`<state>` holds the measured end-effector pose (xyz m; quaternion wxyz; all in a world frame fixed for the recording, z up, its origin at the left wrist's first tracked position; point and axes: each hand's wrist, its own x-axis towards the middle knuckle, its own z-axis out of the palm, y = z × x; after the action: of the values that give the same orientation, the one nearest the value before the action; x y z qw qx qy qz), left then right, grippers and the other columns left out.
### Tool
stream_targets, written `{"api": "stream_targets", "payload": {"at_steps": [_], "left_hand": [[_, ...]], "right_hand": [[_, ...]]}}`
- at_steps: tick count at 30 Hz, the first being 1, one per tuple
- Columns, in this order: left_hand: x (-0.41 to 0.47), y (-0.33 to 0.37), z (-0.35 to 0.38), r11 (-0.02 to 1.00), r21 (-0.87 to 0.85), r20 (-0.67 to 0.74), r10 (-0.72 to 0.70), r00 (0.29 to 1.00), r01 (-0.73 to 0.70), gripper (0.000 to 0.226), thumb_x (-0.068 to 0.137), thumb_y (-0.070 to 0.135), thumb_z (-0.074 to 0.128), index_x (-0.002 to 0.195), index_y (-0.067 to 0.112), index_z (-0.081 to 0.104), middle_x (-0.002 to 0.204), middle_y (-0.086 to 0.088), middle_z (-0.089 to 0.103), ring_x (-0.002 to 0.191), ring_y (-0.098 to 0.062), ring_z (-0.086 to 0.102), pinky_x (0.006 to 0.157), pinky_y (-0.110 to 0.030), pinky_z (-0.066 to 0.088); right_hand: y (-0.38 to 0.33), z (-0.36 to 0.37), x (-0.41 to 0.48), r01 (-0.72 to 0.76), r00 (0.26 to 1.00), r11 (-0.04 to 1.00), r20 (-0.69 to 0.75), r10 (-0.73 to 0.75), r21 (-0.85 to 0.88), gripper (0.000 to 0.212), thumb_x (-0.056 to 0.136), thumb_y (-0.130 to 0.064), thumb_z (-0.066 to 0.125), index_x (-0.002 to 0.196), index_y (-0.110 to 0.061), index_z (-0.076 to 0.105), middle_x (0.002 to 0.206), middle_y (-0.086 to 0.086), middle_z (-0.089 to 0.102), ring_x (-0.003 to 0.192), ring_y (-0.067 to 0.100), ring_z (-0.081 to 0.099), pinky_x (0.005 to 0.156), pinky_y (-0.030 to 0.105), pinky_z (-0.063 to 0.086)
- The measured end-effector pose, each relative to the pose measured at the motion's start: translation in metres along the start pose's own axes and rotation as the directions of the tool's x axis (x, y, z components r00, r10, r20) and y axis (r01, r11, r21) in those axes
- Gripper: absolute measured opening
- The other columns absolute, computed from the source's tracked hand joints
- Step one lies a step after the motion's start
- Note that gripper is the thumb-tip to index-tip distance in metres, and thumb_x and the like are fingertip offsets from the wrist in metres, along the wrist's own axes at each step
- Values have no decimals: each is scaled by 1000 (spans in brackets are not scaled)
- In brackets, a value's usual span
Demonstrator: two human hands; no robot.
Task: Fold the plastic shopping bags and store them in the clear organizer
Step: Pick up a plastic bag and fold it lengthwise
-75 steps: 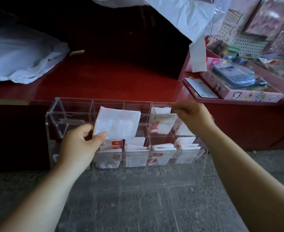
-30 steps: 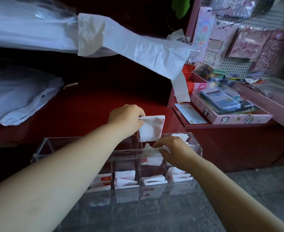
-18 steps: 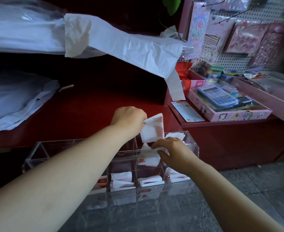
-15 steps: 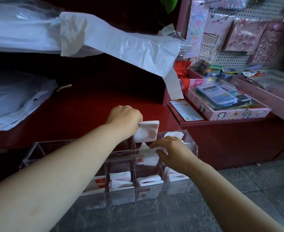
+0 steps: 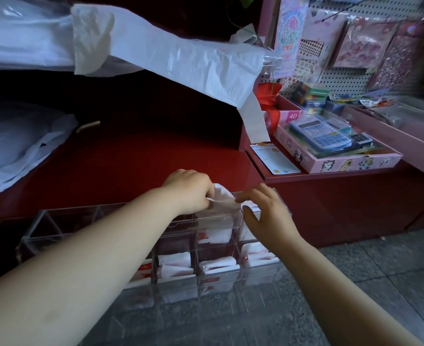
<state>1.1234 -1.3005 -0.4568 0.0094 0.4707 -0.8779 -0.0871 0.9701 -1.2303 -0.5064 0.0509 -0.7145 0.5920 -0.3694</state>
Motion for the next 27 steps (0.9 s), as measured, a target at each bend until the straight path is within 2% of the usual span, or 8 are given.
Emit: {"api": "stream_targets", "payload": {"at_steps": [3, 6, 8, 11, 16, 20, 24, 27], "left_hand": [[-2, 0, 2, 1000, 8, -15, 7, 1000, -7, 15, 85, 25, 56, 74, 31, 64, 87, 2, 53, 96, -23, 50, 72, -27, 32], [-4, -6, 4, 998, -54, 20, 9, 1000, -8, 27, 84, 23, 55, 58, 31, 54, 98, -1, 59, 100, -25, 51, 77, -29, 39], [-9, -8, 5, 996, -78, 63, 34, 997, -29, 21, 85, 20, 52, 66, 28, 58, 88, 1, 58, 95, -23, 52, 76, -29, 41], [-14, -8, 8, 994, -87, 86, 72, 994, -64, 24, 89, 21, 47, 66, 26, 45, 66, 9, 46, 80, -20, 46, 60, -26, 29], [-10, -12, 13, 982, -189, 29, 8, 1000, -2, 11, 93, 27, 44, 99, 26, 52, 70, 15, 43, 83, -18, 43, 64, -27, 29], [-9, -9, 11, 983, -180, 71, 33, 997, -19, 22, 90, 22, 47, 69, 22, 41, 64, 8, 44, 75, -20, 44, 54, -27, 28], [-9, -13, 11, 985, -168, 86, 56, 995, -41, 13, 89, 21, 48, 77, 27, 46, 65, 13, 44, 77, -18, 44, 63, -24, 27], [-10, -15, 14, 979, -202, 39, 32, 999, -24, 11, 90, 21, 49, 81, 27, 48, 65, 14, 43, 78, -17, 44, 56, -27, 27]], "right_hand": [[-1, 3, 2, -8, 996, 1000, 89, 8, -1, 31, 72, -14, 55, 99, -3, 65, 105, 10, 63, 95, 21, 55, 84, 24, 34], [-7, 7, 7, 34, 986, 999, 161, -31, -15, 30, 74, -12, 57, 100, 2, 66, 97, 14, 68, 94, 31, 61, 83, 27, 37], [-10, 6, 11, 45, 981, 998, 190, -37, -34, 21, 81, -7, 59, 99, 2, 65, 96, 15, 67, 92, 30, 59, 80, 26, 37], [-9, 4, 13, 52, 972, 998, 232, -43, -34, 13, 84, -3, 55, 93, 1, 64, 88, 15, 65, 78, 23, 51, 66, 26, 31], [-9, 6, 20, 8, 964, 998, 266, 10, -69, 19, 89, -4, 48, 104, -1, 59, 90, 17, 64, 74, 24, 49, 62, 33, 32], [-16, 4, 30, -56, 935, 998, 348, 63, -29, 19, 85, -10, 54, 103, -7, 59, 84, 5, 57, 74, 16, 47, 56, 23, 30], [-17, 4, 33, 88, 860, 962, 506, 57, -257, 13, 73, -34, 51, 74, -22, 54, 66, -6, 50, 65, 12, 43, 76, 21, 24], [-18, 4, 39, 142, 862, 946, 507, 26, -291, 20, 81, -27, 54, 95, -14, 60, 84, 3, 64, 84, 22, 55, 91, 25, 27]]}}
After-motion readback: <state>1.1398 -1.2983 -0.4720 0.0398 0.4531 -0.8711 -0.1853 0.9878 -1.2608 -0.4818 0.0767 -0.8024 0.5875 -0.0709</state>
